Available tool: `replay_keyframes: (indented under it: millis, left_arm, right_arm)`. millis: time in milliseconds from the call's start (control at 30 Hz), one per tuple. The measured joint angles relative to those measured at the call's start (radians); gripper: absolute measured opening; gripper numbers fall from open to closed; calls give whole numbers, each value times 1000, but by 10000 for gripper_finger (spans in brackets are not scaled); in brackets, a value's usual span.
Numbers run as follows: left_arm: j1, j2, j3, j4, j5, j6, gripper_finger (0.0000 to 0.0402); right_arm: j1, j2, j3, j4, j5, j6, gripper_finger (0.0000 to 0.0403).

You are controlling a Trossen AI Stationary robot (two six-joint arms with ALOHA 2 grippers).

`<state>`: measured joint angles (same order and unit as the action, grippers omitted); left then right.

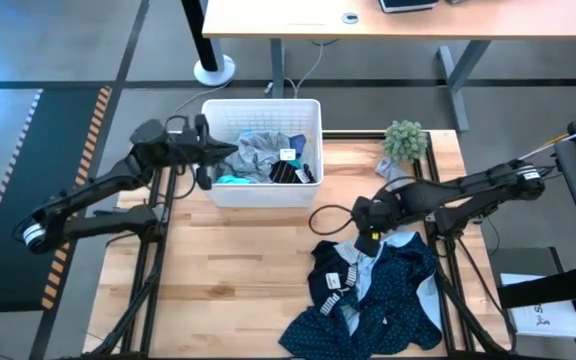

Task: Sort clothes
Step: Put the bottom gray sock into the bin

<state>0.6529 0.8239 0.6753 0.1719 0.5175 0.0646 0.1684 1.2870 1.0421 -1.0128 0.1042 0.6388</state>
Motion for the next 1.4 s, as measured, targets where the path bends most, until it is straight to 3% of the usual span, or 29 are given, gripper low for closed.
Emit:
replay_keyframes:
  millis: [300,567,900,1033,1267,1400]
  left_arm:
    - [0,-128,-93,21,0,-7,0]
    - [0,-153,-162,64,0,-26,0]
    - [0,-139,-185,142,-2,-48,0]
    - [0,-136,-183,143,-2,-48,0]
    - [0,-131,-183,146,-2,-44,0]
    - [0,-131,-183,149,-1,-44,0]
  right_arm:
    - [12,23,-214,366,-88,-82,214]
    - [59,94,-220,406,-165,-116,235]
    - [78,251,-218,428,-154,-136,251]
    - [76,311,-214,442,-150,-142,214]
    - [80,283,-142,433,-115,-191,20]
    - [80,255,-55,374,-82,-195,26]
